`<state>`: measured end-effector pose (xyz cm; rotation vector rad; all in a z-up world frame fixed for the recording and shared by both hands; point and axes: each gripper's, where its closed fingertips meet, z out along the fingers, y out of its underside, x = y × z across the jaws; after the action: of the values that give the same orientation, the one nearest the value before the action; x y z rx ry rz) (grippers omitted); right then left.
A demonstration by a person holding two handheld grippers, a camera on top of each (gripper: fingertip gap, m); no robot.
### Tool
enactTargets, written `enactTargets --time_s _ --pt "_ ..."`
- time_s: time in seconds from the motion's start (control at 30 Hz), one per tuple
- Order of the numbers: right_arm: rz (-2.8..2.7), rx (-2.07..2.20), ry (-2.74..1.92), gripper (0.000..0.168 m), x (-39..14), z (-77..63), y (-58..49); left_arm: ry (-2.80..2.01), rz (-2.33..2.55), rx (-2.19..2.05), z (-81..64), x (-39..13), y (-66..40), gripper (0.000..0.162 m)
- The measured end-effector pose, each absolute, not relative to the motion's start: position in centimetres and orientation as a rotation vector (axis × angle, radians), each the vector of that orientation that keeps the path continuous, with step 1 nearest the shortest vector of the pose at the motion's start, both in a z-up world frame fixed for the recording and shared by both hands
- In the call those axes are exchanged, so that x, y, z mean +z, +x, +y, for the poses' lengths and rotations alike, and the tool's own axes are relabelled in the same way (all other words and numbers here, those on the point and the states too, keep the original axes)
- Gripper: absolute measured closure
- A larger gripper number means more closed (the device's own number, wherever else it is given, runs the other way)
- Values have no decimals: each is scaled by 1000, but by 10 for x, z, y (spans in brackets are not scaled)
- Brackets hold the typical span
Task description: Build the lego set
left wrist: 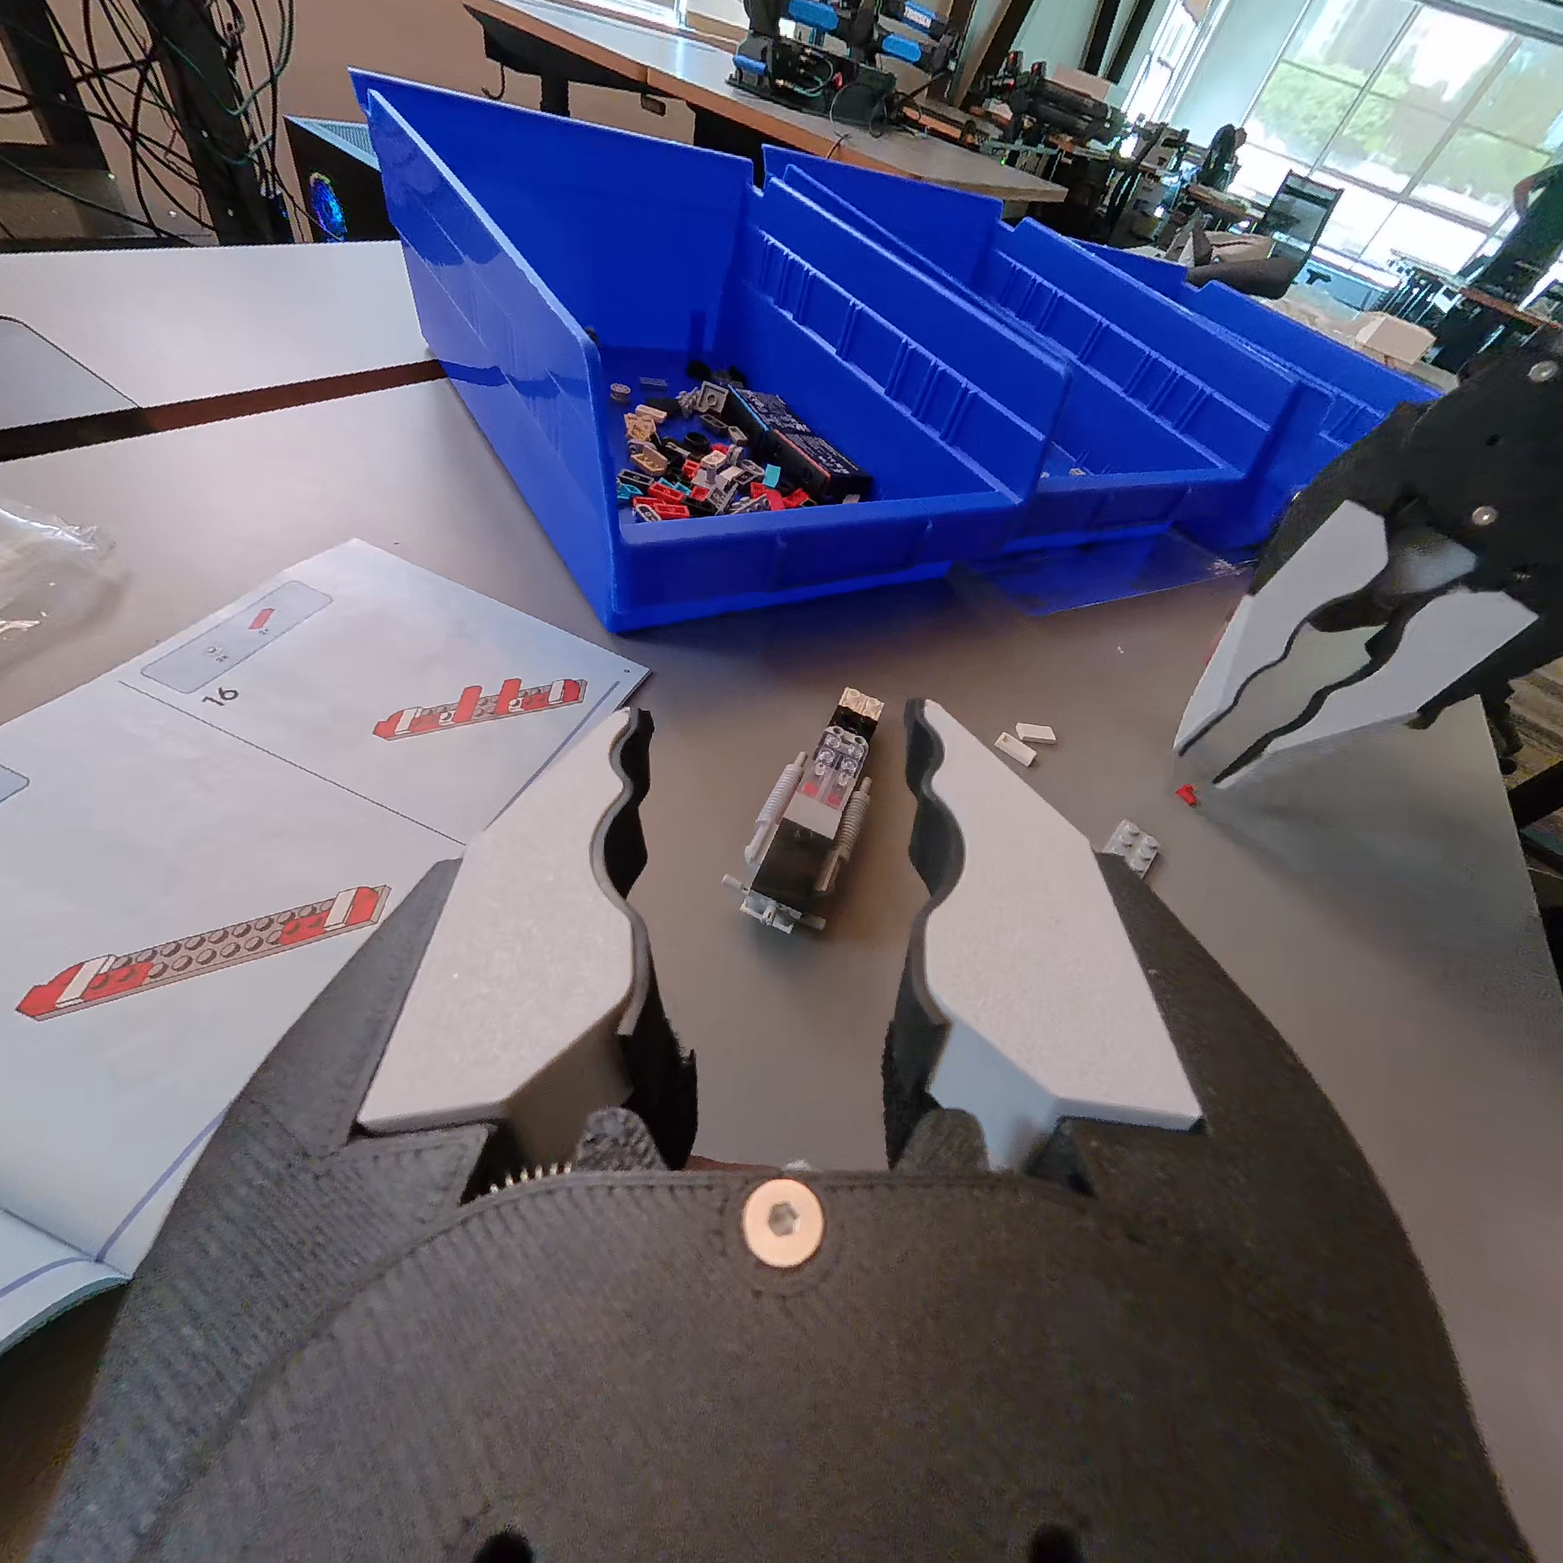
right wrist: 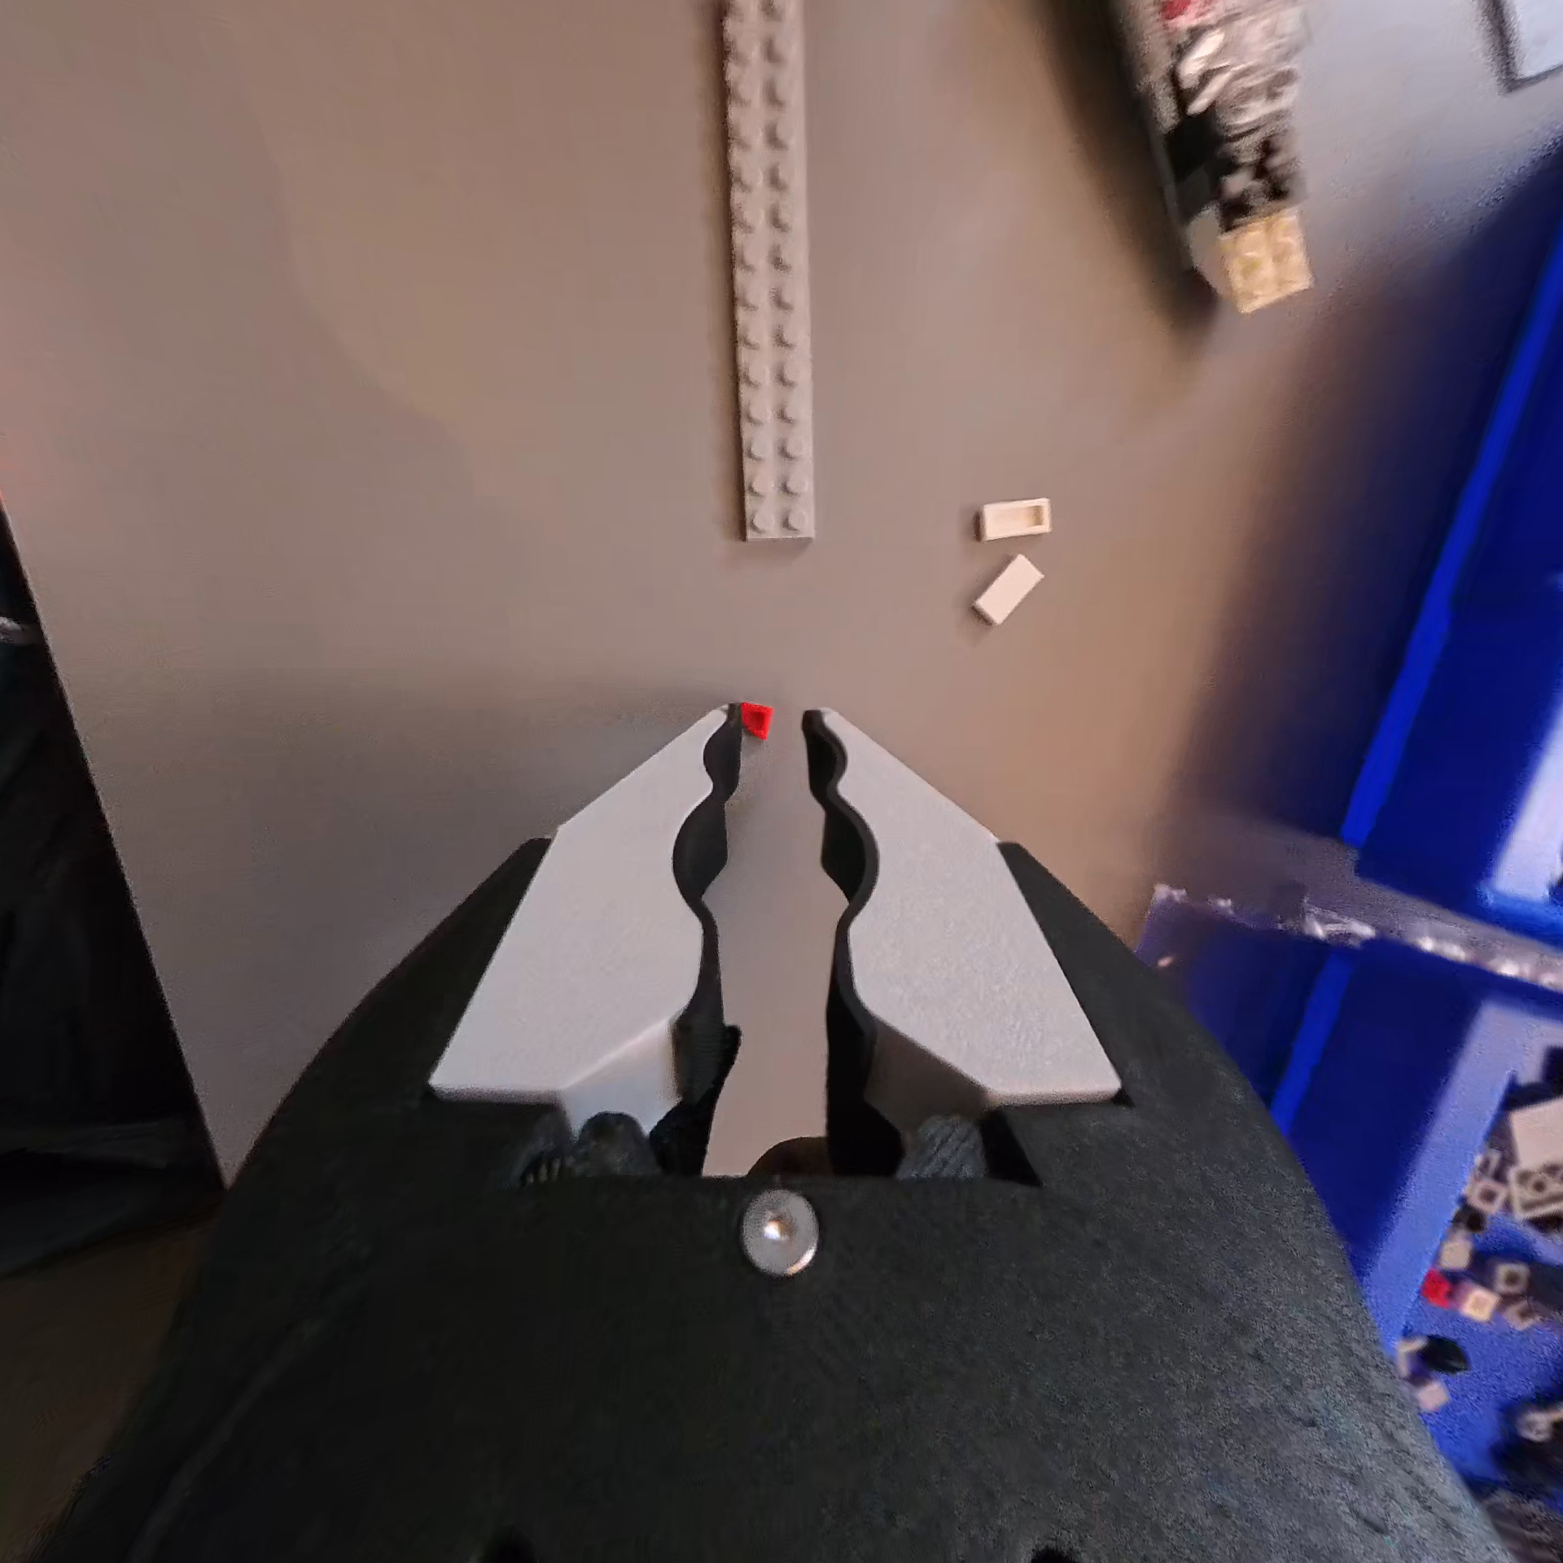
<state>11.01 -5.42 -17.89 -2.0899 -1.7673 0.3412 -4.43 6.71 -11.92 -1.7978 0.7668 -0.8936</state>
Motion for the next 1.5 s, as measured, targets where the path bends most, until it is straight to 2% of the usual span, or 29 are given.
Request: enactTargets --time_s 0.03,0.23,0.37,0.57,0.93,1.1,1.27,1.33,1.43,1.5 --pt "-1702 362 -2093 150 -174 -52 111 -1799 764 -898 67 -119 -44 100" --pt "-1214 452 -2045 148 -143 -40 139 -1778 692 -967 71 -113 -51 100" --pt "-1013 421 -2002 147 -141 -42 171 -1767 631 -1007 75 -109 -57 101" --pt "-909 438 -1964 147 -153 -48 192 -1783 663 -952 75 -113 -54 101" --pt "-780 644 -1910 148 -135 -44 205 -1878 713 -838 78 -129 -47 102" --pt "-770 652 -1909 148 -134 -45 221 -1846 711 -780 78 -114 -40 106" --pt "-743 715 -1908 149 -132 -48 226 -1648 890 -876 73 -3 66 111" --pt "-742 746 -1914 149 -132 -47 226 -1636 991 -945 75 25 131 111" --pt "-722 766 -1891 149 -127 -47 228 -1646 1207 -1054 69 34 232 111" --pt "-693 757 -1879 149 -125 -48 233 -1708 1391 -1043 67 11 292 112"
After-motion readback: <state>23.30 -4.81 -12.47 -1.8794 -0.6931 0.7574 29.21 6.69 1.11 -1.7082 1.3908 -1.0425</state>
